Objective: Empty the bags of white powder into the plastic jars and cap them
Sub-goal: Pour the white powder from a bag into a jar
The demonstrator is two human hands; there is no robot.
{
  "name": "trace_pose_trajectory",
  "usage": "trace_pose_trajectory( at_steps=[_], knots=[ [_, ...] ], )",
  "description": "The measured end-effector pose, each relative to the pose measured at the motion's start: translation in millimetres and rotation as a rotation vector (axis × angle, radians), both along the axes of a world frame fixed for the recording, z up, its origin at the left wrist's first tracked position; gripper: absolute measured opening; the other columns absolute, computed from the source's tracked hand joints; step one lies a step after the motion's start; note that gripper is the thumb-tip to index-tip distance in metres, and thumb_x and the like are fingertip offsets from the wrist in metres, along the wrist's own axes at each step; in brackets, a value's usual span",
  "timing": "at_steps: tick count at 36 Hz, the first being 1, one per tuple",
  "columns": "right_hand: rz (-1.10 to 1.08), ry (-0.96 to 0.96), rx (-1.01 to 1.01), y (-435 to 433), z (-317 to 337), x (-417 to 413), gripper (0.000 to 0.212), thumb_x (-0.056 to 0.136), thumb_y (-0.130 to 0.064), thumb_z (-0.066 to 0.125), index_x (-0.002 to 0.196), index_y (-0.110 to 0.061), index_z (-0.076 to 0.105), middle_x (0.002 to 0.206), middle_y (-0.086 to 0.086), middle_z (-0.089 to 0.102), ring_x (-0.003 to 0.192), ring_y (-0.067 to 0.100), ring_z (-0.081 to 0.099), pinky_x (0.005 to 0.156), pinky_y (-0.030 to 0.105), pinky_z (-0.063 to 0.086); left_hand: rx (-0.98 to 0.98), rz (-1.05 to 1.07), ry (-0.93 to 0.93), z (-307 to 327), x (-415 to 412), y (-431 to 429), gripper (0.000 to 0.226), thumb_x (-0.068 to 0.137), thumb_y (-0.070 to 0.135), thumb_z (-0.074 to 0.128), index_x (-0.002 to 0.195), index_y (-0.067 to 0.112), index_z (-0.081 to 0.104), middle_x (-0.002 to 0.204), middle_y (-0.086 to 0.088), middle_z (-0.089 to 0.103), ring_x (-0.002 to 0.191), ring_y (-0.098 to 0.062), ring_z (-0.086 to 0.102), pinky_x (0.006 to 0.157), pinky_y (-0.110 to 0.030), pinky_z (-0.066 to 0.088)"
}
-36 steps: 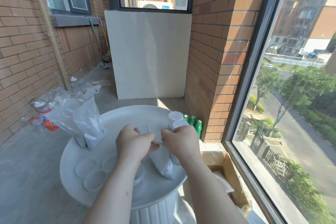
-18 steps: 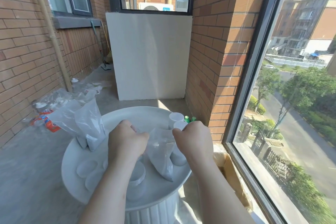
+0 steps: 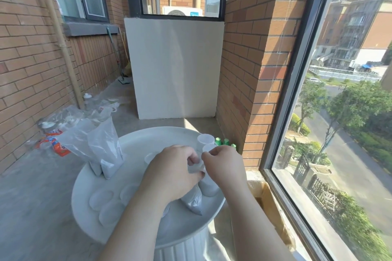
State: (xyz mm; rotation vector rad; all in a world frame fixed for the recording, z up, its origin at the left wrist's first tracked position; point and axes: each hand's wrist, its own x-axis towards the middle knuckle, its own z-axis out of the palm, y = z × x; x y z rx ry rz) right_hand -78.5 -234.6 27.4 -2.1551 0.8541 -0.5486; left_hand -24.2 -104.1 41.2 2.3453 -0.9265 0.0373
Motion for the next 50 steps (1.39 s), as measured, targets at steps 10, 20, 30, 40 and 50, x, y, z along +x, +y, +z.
trace_pose_trajectory(
  at_steps=[10,20,30,40,50],
  knots=[
    [-0.045,-0.027,0.031,-11.2,-10.6,-0.5,0.053,0.095,-0.035,0.051,0.051,-0.014,0.032,0.045,-0.003,0.035,0.049,0.019,0.036,0.049,0.028,0.026,-0.009,0.116,-0.066,-9.2,2.4,-8.5,0.014,0.087,0.028,0.059,0.075,0.027,0.066,0.078,0.013,0.06,0.072,-0.003,0.056,0.068,-0.032,0.054],
    [-0.024,0.095,0.274,-21.0,-14.4,-5.2,0.063,0.102,-0.049,0.037,0.079,-0.002,0.071,0.063,0.005,0.073,0.063,0.026,0.074,0.075,0.039,0.061,-0.27,0.128,-0.179,-3.0,6.1,-17.5,0.012,0.096,0.015,0.057,0.087,0.017,0.065,0.092,0.01,0.057,0.084,-0.013,0.055,0.077,-0.031,0.046],
    [0.113,0.302,0.758,-11.3,-0.8,-22.5,0.089,0.099,-0.069,0.018,0.095,0.007,0.066,0.077,0.021,0.073,0.075,0.04,0.075,0.076,0.046,0.063,-0.527,0.035,-0.289,37.5,-6.6,-8.3,0.007,0.096,0.016,0.061,0.094,0.019,0.067,0.093,0.01,0.058,0.083,-0.009,0.057,0.074,-0.018,0.042],
    [0.305,-0.028,1.538,24.9,-20.2,-3.3,0.067,0.097,-0.068,0.044,0.11,-0.008,0.072,0.094,0.012,0.068,0.072,0.026,0.068,0.064,0.038,0.061,-0.617,-0.064,-0.334,53.6,-21.8,12.9,0.012,0.091,0.011,0.066,0.085,0.021,0.066,0.087,0.013,0.059,0.077,-0.005,0.057,0.067,-0.008,0.041],
    [0.096,-0.232,1.611,29.3,-23.5,3.2,0.071,0.091,-0.075,0.043,0.105,-0.01,0.066,0.076,0.005,0.061,0.054,0.018,0.059,0.045,0.023,0.05,-0.668,-0.141,-0.234,54.3,-24.8,36.7,0.008,0.086,0.016,0.063,0.081,0.019,0.069,0.082,0.009,0.06,0.075,-0.016,0.058,0.066,-0.016,0.045]
  ],
)
